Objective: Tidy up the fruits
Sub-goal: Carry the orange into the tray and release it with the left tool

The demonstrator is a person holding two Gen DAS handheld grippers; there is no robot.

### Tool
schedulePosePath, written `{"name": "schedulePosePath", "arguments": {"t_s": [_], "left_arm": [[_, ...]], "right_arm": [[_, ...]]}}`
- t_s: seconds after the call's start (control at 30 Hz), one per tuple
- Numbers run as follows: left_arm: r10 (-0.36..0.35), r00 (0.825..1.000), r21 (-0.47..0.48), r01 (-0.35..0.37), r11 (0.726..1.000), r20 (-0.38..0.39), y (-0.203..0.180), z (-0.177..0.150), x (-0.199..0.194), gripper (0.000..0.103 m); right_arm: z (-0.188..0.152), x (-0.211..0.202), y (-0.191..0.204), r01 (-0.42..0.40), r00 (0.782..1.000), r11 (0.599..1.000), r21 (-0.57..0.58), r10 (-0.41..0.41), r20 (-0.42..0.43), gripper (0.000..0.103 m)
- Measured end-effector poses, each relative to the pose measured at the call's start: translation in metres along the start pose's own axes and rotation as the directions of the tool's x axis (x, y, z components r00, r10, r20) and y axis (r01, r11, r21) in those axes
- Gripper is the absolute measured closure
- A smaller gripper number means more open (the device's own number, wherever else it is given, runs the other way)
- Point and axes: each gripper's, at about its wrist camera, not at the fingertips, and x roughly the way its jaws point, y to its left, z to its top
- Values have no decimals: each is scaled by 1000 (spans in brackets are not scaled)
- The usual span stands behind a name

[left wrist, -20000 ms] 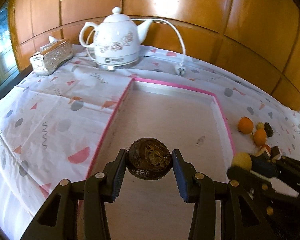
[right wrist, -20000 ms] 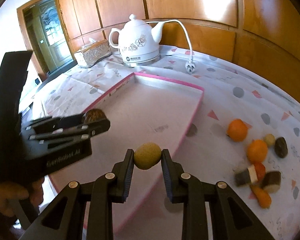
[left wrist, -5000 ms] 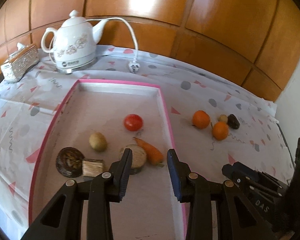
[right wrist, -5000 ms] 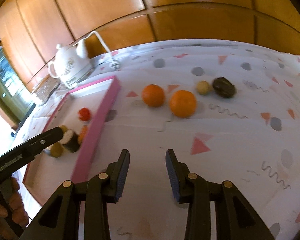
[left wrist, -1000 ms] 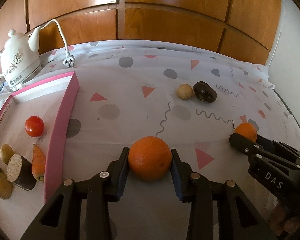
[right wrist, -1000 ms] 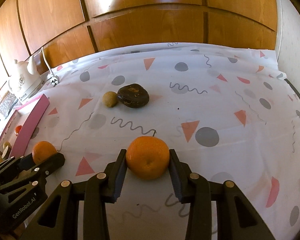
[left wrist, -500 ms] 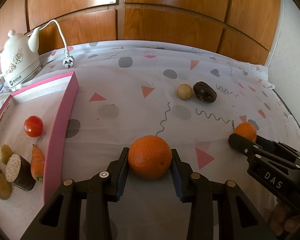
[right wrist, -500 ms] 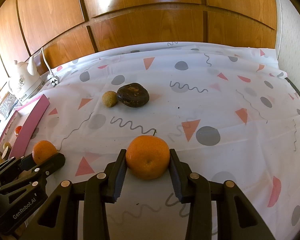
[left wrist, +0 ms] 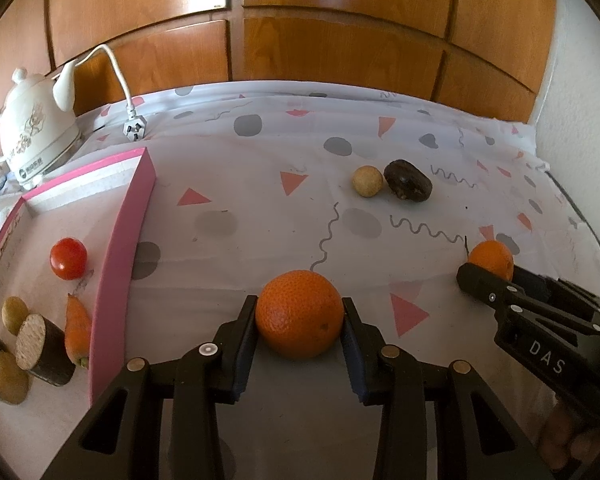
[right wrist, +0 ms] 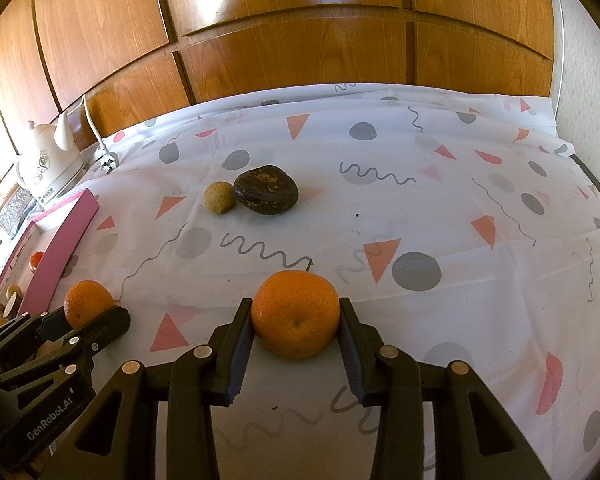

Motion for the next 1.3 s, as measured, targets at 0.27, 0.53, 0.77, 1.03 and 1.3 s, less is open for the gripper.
{"name": "schedulePosePath", "arguments": {"t_s": [0.27,0.53,0.77,1.03,1.3], "left_arm": [[-68,997,17,69,997,-26,-1,3,-17,65],[-133,991,-28,133,991,14,19,10,-52,65],[-68,997,-148,73,986,36,73,22,-64,65],[91,996,-298,-81,951,19,154,38,-54,64],[166,986,-351,-156,923,-1,186,40,-45,60]], "right_arm": [[0,1,4,22,1000,1000,-18,-22,-2,62],[0,1,7,43,999,999,-34,-43,-4,62],[1,2,9,54,999,998,-43,-54,-4,62],[1,2,9,55,998,997,-45,-55,-5,62],[1,2,9,58,998,997,-47,-58,-6,62]]}}
